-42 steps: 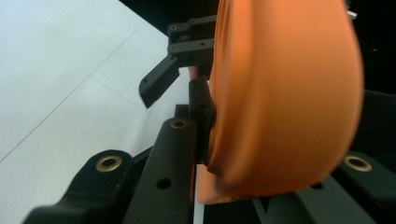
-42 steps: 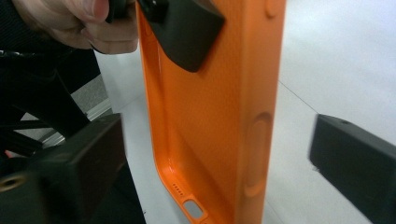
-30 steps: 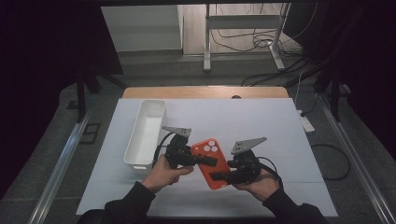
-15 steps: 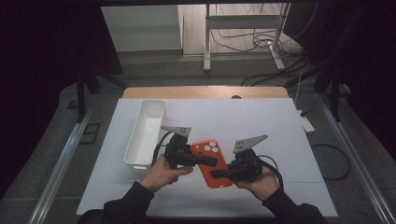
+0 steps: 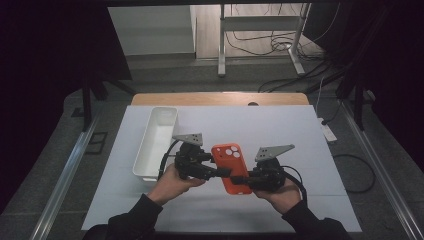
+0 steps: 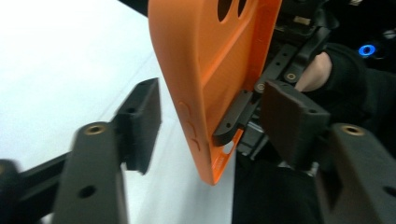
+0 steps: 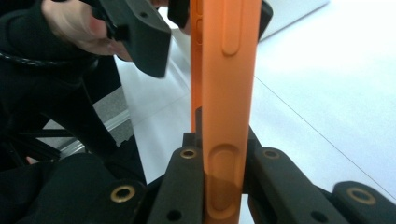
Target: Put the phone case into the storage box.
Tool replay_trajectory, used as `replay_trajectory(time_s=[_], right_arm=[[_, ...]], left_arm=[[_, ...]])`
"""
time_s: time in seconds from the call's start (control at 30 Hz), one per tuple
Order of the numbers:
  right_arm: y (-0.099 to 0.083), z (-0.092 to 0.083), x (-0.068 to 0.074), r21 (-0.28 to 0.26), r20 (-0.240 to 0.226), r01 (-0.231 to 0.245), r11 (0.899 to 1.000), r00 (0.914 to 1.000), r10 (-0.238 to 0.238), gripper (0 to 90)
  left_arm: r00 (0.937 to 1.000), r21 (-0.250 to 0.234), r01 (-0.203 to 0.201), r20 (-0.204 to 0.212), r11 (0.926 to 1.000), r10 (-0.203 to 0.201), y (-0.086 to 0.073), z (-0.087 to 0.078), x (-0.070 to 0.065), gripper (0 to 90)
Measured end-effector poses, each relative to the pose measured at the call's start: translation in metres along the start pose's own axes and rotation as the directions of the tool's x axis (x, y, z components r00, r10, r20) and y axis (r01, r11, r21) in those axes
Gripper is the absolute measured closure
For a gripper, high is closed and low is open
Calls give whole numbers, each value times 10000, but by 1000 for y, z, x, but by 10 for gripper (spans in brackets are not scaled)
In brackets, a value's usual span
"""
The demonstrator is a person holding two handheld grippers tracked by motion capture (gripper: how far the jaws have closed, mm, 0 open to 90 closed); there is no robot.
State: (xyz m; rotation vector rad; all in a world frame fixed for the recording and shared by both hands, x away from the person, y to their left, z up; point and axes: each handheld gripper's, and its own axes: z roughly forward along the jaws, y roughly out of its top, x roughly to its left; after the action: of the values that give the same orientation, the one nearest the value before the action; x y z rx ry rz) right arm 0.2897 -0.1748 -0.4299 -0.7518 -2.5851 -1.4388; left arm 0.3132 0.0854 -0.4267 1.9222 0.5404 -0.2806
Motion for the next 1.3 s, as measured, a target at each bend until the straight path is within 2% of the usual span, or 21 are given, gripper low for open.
replay_trajectory(time_s=[0.1, 0.2, 0.3, 0.37, 0.43, 0.47, 0.5, 0.57, 0.6, 0.67, 0.77, 0.83, 0.93, 1.13, 1.23, 1.3], right_arm=[[-1, 0, -1, 70, 309, 55, 10000, 9995, -57, 852], [-1, -1, -1, 80, 604, 100, 9999, 9981, -105, 851], [-1, -3, -2, 6, 858, 105, 9999, 9963, -105, 851], [-2, -4, -3, -23, 1073, 136, 9999, 9941, -133, 851], [-2, -5, -4, -110, 1215, 79, 9999, 9926, -65, 851], [-2, -5, -4, -110, 1215, 79, 9999, 9926, -65, 851], [-2, -5, -5, -134, 1318, 90, 9999, 9913, -72, 851], [-2, -7, -6, -108, 1611, 60, 9999, 9869, -41, 851], [-3, -7, -6, -108, 1695, 35, 9999, 9855, -16, 851], [-3, -7, -7, -93, 1842, 10, 10000, 9829, 8, 851], [-3, -7, -8, -99, 1933, -46, 9999, 9811, 64, 851], [-3, -7, -8, -118, 1989, -67, 9999, 9800, 89, 851], [-3, -6, -7, -79, 2072, -9, 10000, 9783, 25, 850], [-3, -2, -4, 51, 2213, 217, 9998, 9750, -223, 850], [-3, -1, -2, 110, 2215, 228, 9997, 9748, -246, 850], [-3, 1, -1, 124, 2167, 272, 9996, 9758, -293, 850]], left_arm=[[9980, 93, 7, -628, 10000, -1, 1, -3, 1, 277], [9911, 184, 23, -1330, 9998, 1, 1, -7, 1, 195], [9799, 308, -116, -1986, 9995, 175, 1, -10, 1, 119], [9686, 423, -259, -2462, 9988, 356, 1, -11, 0, 86], [9597, 507, -284, -2778, 9983, 415, 1, -11, 0, 51], [9597, 507, -284, -2778, 9983, 415, 1, -11, 0, 38], [9488, 623, -336, -3117, 9975, 515, 1, -12, 0, 38], [9342, 744, -316, -3524, 9967, 559, 1, -11, -1, 7], [9184, 864, -280, -3912, 9959, 598, 0, -11, -1, 3], [9057, 925, -150, -4206, 9956, 527, 0, -11, -1, 0], [9027, 935, -88, -4277, 9956, 481, 0, -11, -1, 0], [8999, 1089, -167, -4317, 9939, 624, -1, -10, -1, 0], [9024, 1250, -187, -4251, 9920, 705, -1, -8, -3, 0], [9034, 1363, -137, -4229, 9906, 707, 1, -2, -7, 0], [9105, 1396, -119, -4078, 9901, 684, 1, 0, -7, 0], [9101, 1384, -31, -4101, 9904, 602, 1, 1, -6, 4]])
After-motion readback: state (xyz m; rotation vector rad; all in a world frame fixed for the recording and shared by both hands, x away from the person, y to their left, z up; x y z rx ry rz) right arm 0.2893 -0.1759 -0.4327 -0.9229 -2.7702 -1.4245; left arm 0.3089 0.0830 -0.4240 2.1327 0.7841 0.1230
